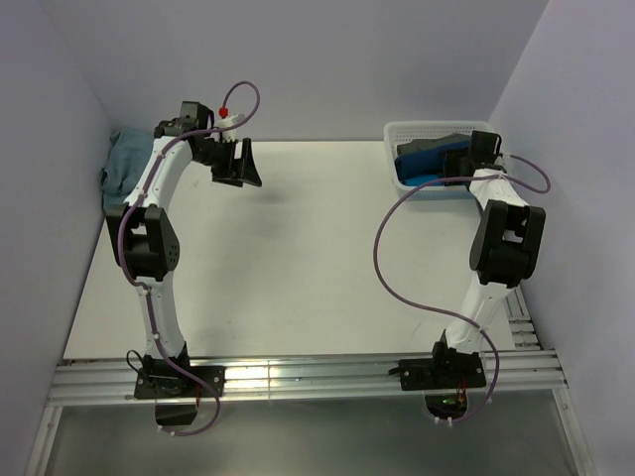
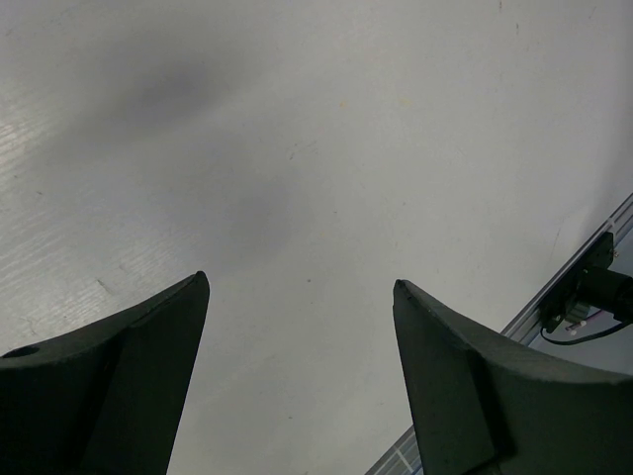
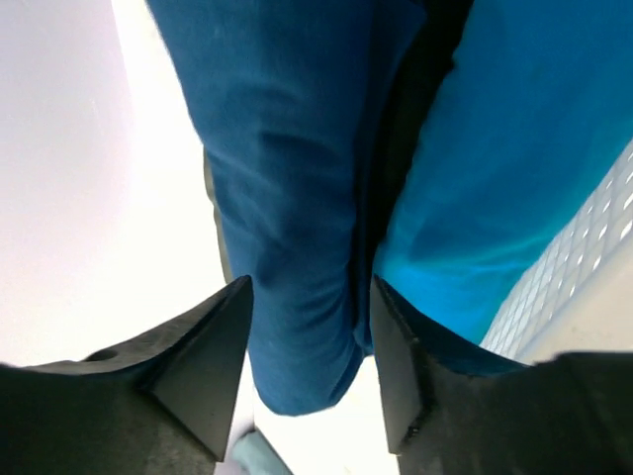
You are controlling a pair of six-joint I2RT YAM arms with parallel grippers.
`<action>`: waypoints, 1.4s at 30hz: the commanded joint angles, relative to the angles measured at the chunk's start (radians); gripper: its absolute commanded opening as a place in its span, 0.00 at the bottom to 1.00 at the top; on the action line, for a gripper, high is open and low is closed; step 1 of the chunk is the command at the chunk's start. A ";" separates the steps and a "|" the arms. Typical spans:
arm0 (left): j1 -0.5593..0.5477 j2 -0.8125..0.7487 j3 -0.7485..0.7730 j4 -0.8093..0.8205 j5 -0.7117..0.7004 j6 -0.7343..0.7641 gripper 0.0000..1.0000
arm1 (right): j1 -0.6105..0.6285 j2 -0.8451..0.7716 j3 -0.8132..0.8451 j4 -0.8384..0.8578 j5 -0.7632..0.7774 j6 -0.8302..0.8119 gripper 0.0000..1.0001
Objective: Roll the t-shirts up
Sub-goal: Place the rolled tshirt into the container
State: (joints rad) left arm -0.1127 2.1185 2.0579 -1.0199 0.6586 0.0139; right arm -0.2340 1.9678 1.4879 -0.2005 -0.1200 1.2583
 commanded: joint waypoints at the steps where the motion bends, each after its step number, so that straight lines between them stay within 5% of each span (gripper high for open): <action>1: -0.004 -0.005 0.031 -0.003 0.027 -0.006 0.81 | -0.008 -0.102 -0.020 0.073 -0.052 0.003 0.57; 6: -0.005 -0.005 0.028 -0.003 0.027 -0.005 0.81 | -0.008 -0.132 -0.035 0.128 -0.064 0.019 0.51; 14: -0.005 -0.008 0.024 0.000 0.024 -0.005 0.81 | -0.008 -0.031 0.010 0.217 -0.064 0.062 0.27; 29: -0.005 -0.022 0.022 -0.022 -0.001 0.006 0.80 | -0.010 0.117 0.037 0.208 -0.047 0.061 0.22; 35: -0.005 -0.018 0.062 -0.042 -0.002 0.011 0.81 | -0.008 0.060 0.028 0.252 -0.067 0.044 0.25; 42: -0.002 -0.098 0.059 -0.002 -0.028 -0.006 0.83 | 0.008 -0.174 -0.035 0.328 -0.099 -0.042 0.54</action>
State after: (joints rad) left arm -0.1127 2.1120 2.0884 -1.0512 0.6453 0.0139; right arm -0.2348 1.9656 1.4616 0.0486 -0.1967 1.2831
